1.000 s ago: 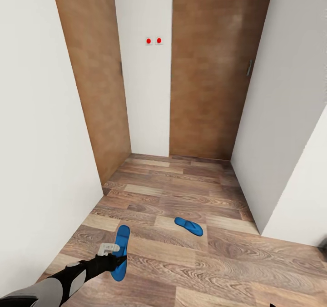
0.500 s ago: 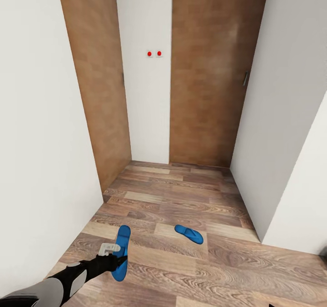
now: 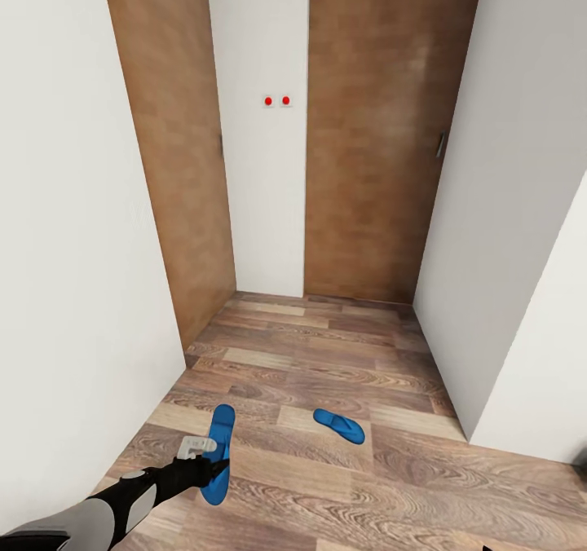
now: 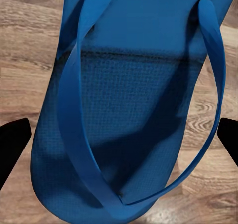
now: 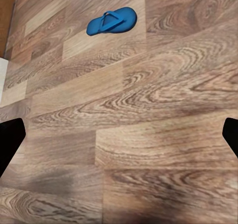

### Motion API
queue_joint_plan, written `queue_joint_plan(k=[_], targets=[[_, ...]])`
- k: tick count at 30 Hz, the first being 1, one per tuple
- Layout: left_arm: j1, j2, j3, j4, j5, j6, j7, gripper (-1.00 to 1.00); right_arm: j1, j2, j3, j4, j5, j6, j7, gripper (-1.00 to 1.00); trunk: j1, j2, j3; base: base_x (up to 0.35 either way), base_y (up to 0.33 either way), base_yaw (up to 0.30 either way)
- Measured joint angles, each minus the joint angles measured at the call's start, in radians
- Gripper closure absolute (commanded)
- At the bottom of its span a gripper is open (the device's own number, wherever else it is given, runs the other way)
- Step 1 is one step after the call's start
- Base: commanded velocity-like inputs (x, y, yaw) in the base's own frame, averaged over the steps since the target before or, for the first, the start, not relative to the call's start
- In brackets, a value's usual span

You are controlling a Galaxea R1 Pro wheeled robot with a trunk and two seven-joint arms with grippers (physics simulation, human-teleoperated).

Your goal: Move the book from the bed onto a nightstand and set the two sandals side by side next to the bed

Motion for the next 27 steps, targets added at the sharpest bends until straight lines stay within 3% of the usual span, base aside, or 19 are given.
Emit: queue_joint_plan(k=[27], targets=[[0.001,0.000,0.000,0.000,0.001,0.000,0.000,1.00,0.000,0.002,0.001,0.000,0.000,0.000,0.000,-1.00,0.000,0.000,0.000,0.000,0.000,0.000]])
